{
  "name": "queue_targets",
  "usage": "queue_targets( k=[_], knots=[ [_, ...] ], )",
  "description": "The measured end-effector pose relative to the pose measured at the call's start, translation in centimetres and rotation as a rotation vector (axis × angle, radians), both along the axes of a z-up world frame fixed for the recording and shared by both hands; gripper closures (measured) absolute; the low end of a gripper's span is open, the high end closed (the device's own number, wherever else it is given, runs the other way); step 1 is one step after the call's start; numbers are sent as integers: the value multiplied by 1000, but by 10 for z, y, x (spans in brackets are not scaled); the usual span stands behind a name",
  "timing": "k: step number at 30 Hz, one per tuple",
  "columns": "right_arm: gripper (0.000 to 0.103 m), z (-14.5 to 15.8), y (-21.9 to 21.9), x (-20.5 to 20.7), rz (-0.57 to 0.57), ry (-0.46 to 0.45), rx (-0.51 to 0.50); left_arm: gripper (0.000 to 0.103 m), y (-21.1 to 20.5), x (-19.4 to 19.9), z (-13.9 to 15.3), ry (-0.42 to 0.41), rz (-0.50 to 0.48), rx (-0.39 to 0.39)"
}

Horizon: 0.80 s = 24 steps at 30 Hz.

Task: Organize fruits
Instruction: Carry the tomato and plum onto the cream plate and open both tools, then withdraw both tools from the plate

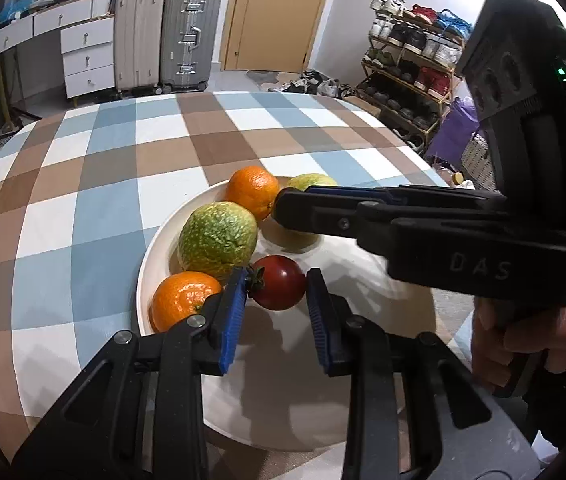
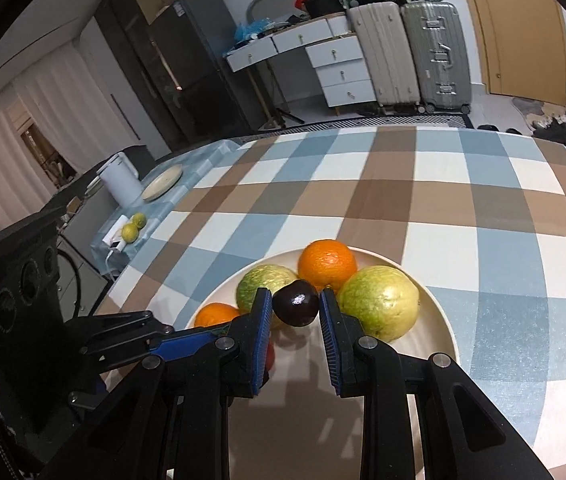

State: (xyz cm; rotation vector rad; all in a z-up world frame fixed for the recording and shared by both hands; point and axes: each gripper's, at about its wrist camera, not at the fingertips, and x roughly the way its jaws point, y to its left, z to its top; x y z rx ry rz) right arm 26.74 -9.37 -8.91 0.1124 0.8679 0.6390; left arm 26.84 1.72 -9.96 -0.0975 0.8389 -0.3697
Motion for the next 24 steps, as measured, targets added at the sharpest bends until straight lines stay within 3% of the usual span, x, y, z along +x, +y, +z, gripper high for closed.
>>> queue_targets(
  k=[5,11,12,17,20,24],
  knots=[
    [75,0,-2,2,-5,26,18,75,1,-3,5,-16,9,-5],
    [61,20,-13,-14,-35,-24,58,74,2,-19,20,-52,25,23],
    [54,23,-15,-18,-40,-33,63,70,3,-22,23,-55,33,25],
    [50,36,-32,-46,-75,-67,60,65,8,-42,34,-67,68,36],
    [36,41,-43,-67,-96,-87,67,53,7,-59,44,-90,90,68],
    [31,47,-55,-94,-114,-112,85,50,8,-81,56,-115,117,86]
  ],
)
